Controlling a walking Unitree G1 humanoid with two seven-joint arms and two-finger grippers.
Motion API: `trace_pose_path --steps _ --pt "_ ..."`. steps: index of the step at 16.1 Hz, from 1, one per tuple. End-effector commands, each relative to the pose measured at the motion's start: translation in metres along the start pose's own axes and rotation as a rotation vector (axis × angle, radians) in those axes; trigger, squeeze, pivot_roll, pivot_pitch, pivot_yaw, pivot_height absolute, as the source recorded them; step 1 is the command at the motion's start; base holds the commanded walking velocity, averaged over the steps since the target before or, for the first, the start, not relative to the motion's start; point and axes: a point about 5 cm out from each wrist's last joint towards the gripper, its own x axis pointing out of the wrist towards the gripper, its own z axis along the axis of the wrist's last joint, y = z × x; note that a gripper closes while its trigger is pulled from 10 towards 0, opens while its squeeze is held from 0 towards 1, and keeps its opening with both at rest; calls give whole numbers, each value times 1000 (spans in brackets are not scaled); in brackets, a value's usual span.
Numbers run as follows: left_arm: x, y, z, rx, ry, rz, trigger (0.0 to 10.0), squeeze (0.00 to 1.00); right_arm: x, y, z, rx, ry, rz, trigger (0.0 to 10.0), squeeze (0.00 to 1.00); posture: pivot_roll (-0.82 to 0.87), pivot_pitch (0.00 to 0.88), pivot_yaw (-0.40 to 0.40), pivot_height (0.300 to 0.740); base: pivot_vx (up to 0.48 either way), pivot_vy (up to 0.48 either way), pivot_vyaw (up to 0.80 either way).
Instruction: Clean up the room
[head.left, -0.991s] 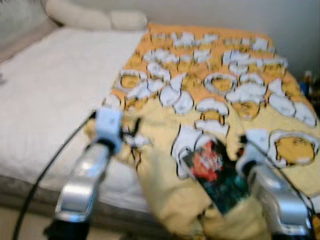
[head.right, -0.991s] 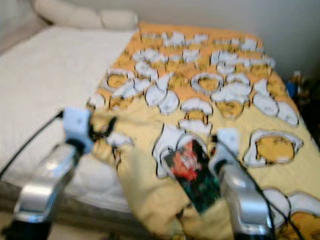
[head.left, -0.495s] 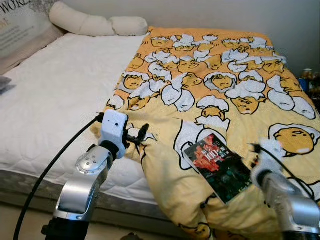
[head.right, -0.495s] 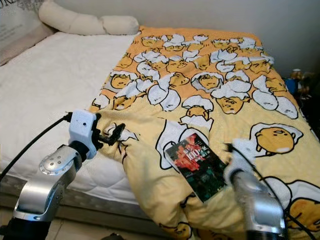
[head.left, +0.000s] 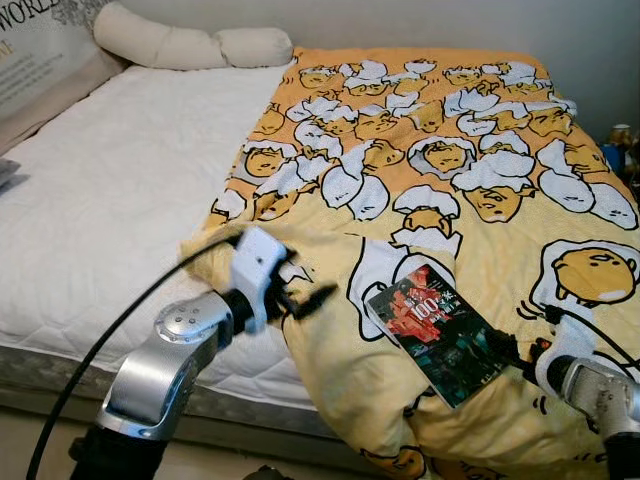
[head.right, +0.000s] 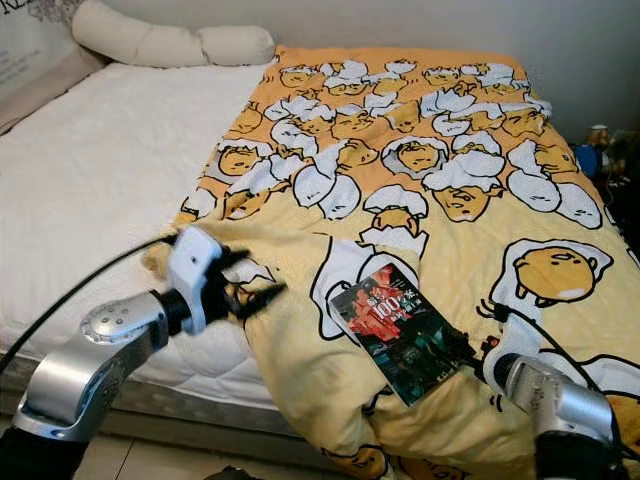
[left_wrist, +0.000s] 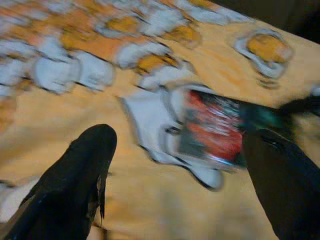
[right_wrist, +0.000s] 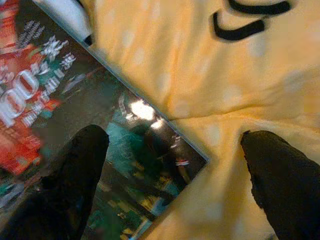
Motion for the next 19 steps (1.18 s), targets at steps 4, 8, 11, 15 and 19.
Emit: trace_pose_path --steps 4,8,11,15,19 --pt "-5 -4 0 -10 23 -73 10000 808 -5 -15 4 147 -15 90 10000 0 -11 0 87 740 0 0 0" --pt "-6 -4 2 -12 33 -92 10000 808 -3 -26 -1 252 -20 128 10000 0 -2 0 91 740 0 0 0" --pt "-8 -4 3 -10 34 -92 10000 808 0 -22 -3 336 -45 207 10000 0 10 0 84 740 0 0 0" --pt "-10 -5 2 -17 31 -75 10000 812 -2 -13 -5 332 -34 338 10000 0 28 0 57 740 0 0 0" --pt "-10 -7 1 -19 33 -76 10000 812 -6 -11 -13 309 4 385 10000 0 19 0 61 740 0 0 0"
